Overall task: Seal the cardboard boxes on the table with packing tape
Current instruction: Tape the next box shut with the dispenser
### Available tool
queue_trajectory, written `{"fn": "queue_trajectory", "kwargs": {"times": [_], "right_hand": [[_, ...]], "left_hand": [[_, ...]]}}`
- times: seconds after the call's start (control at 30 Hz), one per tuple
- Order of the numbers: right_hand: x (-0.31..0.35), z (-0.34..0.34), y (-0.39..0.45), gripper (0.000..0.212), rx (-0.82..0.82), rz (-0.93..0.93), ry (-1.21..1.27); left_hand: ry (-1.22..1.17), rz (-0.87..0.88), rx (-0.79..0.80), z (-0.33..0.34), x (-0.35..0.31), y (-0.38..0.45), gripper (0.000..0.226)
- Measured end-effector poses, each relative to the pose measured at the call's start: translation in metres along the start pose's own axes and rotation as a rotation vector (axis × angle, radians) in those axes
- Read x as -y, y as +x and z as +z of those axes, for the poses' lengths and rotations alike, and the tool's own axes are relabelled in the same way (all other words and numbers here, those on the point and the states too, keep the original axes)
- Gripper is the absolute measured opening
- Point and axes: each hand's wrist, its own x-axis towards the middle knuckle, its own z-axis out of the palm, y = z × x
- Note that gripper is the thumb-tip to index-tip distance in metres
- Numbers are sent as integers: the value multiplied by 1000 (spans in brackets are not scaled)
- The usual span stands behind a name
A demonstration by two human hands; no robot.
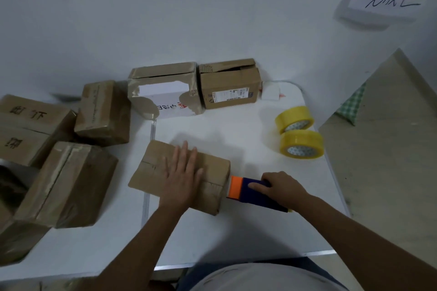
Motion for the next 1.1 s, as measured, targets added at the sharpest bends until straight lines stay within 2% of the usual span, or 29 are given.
{"fn": "queue_trajectory", "kwargs": {"times": [0.07,0.17,0.37,0.5,0.63,0.97,1.1], "right_hand": [[4,4,1,53,-10,5,13],[16,11,5,50,-5,-5,15],[52,22,15,55,2,-15,102],[70,30,22,57,-18,-19,73],[65,29,21,55,-3,9,52],[47,15,7,56,14,8,16],[44,11,0,51,11,-7,-42]], "left_hand": [[-86,50,71,14,-23,-8,70],[-11,51,159,31,-30,-18,74],[67,52,122,10,20,-2,81],[13,-54,106,13,18,-6,75],[44,-116,131,20,18,-7,78],[51,-100,110,17,16,-6,92],[49,-102,117,15,14,-7,90]]}}
